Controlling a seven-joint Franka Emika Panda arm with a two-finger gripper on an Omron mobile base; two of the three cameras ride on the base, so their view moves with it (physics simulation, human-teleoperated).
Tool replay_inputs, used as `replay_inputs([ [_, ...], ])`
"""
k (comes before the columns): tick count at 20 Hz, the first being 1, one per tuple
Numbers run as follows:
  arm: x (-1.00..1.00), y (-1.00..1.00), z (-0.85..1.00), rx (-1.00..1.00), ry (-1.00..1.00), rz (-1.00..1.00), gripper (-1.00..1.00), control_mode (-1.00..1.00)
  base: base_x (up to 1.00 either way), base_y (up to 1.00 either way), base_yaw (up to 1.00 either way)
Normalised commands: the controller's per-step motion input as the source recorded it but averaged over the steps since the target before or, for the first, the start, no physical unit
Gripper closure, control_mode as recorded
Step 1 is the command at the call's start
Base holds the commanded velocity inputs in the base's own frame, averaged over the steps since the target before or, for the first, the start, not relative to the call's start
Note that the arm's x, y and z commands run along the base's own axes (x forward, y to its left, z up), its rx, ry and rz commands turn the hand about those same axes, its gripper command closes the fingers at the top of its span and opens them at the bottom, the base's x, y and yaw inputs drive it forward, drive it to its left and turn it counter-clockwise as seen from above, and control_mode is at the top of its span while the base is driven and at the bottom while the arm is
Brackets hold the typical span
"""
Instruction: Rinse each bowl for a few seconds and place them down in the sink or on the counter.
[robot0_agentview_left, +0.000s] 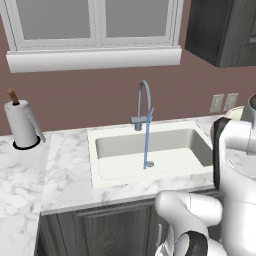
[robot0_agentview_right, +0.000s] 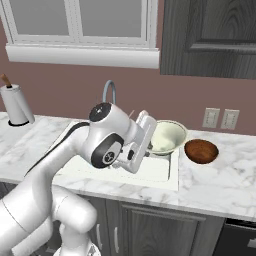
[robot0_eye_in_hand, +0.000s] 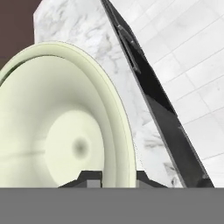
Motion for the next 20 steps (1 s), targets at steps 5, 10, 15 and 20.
replay_inputs([
  [5,0.00,0.59,0.00,-0.01,0.08,0.11,1.00,-1.00,0.00,0.00,0.00],
  [10,0.04,0.63,0.00,-0.03,0.11,0.10,1.00,-1.00,0.00,0.00,0.00],
  [15,0.04,0.44,0.00,0.00,0.12,0.11,1.00,-1.00,0.00,0.00,0.00],
  [20,0.02,0.45,0.00,-0.01,0.08,0.10,1.00,-1.00,0.00,0.00,0.00],
])
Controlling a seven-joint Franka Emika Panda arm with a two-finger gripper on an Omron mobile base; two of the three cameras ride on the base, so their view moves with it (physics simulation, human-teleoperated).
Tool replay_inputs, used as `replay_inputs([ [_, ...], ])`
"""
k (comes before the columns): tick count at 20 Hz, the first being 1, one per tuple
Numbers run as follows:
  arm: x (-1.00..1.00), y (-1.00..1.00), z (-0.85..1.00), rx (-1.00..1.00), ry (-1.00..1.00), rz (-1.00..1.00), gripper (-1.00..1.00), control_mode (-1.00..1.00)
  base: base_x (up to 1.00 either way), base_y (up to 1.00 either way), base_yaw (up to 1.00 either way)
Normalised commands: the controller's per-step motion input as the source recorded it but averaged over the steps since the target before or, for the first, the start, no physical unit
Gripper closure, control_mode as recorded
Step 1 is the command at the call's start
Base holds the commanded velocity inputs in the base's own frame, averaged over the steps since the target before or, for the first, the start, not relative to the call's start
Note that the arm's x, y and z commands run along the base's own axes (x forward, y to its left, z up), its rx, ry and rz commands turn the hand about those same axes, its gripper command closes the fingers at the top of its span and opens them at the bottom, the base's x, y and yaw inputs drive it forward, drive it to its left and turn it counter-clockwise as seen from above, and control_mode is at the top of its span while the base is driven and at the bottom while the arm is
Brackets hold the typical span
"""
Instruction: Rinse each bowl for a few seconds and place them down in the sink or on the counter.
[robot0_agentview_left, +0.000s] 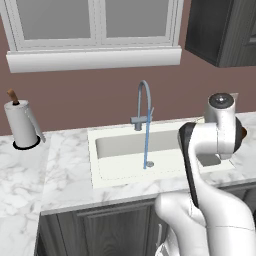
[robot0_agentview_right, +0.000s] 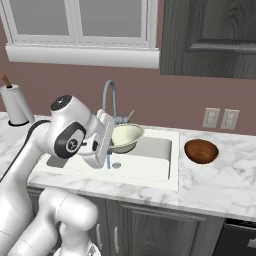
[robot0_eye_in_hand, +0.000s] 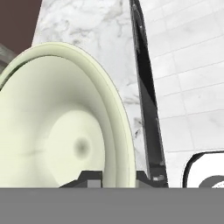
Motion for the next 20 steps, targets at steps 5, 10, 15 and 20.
replay_inputs([
  [5,0.03,0.37,-0.10,0.00,0.02,0.09,1.00,-1.00,0.00,0.00,0.00],
  [10,0.21,0.19,-0.21,0.00,0.03,0.15,1.00,-1.00,0.00,0.00,0.00],
  [15,0.26,0.01,-0.13,0.01,0.04,0.20,1.00,-1.00,0.00,0.00,0.00],
  [20,0.39,0.02,-0.01,0.01,0.11,0.20,1.00,-1.00,0.00,0.00,0.00],
])
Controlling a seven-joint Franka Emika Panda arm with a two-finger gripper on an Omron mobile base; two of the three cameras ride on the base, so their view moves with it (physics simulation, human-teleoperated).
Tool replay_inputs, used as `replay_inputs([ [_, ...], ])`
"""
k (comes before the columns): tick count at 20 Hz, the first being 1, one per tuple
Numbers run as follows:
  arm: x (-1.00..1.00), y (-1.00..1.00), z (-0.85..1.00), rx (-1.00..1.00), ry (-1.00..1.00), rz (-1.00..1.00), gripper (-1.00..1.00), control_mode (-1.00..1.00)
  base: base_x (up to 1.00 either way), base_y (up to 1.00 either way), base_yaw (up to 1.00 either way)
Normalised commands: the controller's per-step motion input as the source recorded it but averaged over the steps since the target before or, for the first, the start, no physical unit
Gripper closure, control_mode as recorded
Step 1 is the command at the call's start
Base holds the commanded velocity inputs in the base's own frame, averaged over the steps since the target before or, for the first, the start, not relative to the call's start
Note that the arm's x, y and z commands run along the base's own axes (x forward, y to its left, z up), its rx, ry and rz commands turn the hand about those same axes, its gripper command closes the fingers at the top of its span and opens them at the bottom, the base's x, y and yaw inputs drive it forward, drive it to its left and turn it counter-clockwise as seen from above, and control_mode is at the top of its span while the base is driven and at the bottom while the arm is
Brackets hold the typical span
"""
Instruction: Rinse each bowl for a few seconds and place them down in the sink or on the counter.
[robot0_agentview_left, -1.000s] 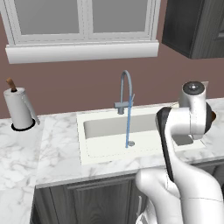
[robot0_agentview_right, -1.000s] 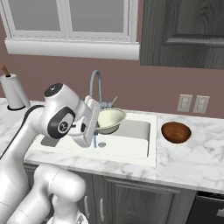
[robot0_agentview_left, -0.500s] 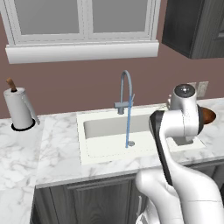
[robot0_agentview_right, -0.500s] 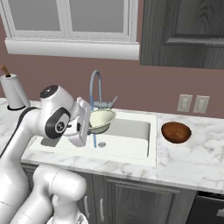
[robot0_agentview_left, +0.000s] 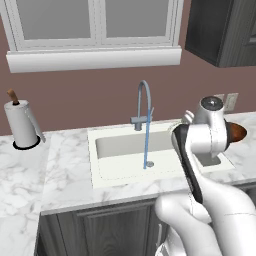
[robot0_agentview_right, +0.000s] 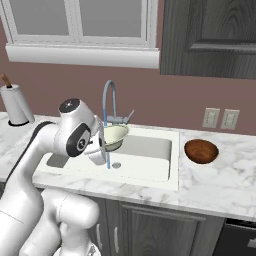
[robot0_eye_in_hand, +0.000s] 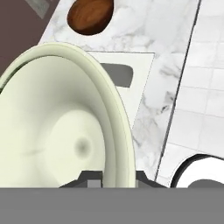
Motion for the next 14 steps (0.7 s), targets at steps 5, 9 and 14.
replay_inputs([
  [5,0.31,0.27,0.00,-0.03,0.08,0.10,1.00,-1.00,0.00,0.00,0.00],
  [9,0.25,0.40,-0.04,-0.05,0.04,0.02,1.00,-1.00,0.00,0.00,0.00],
  [14,0.33,0.23,-0.22,0.00,0.03,0.02,1.00,-1.00,0.00,0.00,0.00],
])
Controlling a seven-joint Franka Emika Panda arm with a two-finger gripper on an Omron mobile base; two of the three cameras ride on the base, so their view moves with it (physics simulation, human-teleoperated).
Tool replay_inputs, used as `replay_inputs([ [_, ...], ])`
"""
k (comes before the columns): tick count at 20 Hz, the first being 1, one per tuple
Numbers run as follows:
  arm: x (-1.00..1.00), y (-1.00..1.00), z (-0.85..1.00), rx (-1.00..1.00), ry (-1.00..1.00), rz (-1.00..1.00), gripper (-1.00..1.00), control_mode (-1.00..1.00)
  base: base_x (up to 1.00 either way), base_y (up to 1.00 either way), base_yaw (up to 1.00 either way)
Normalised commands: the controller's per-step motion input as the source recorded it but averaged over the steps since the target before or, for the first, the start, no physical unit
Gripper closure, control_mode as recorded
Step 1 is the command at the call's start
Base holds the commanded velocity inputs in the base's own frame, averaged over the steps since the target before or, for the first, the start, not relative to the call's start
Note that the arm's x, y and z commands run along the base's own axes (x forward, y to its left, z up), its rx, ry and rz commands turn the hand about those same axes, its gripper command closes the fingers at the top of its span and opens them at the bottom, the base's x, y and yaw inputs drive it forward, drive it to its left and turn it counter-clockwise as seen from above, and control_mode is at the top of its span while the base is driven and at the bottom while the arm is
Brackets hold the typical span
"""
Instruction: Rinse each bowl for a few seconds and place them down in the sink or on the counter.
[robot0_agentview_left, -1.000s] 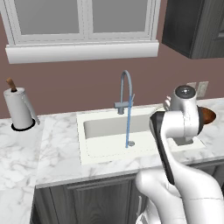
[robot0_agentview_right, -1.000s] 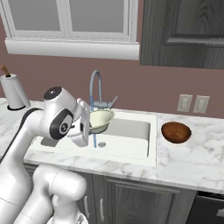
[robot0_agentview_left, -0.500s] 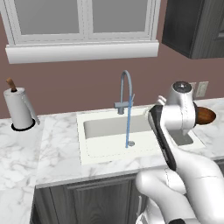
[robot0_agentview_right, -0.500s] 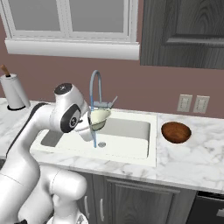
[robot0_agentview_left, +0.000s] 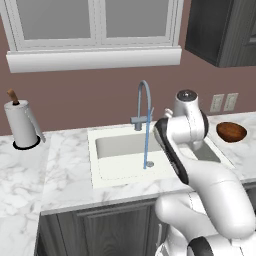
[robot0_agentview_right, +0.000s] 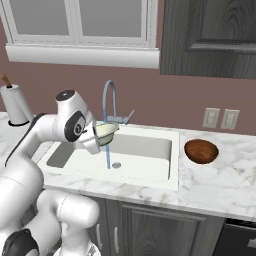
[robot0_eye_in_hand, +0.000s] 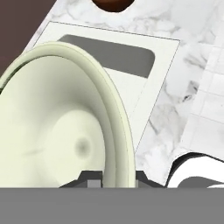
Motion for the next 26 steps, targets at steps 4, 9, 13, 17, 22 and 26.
replay_inputs([
  [4,0.42,0.03,-0.42,0.04,0.03,0.02,1.00,-1.00,0.00,0.00,0.00],
  [9,0.42,0.00,-0.29,0.08,0.02,0.04,1.00,-1.00,0.00,0.00,0.00],
  [13,0.30,0.00,-0.19,0.15,0.03,0.08,1.00,-1.00,0.00,0.00,0.00],
  [17,0.26,-0.03,-0.12,0.17,0.02,0.09,1.00,-1.00,0.00,0.00,0.00],
  [22,0.34,0.00,-0.13,0.15,0.00,0.08,1.00,-1.00,0.00,0.00,0.00],
  [26,0.46,0.01,-0.12,0.10,0.01,0.04,1.00,-1.00,0.00,0.00,0.00],
])
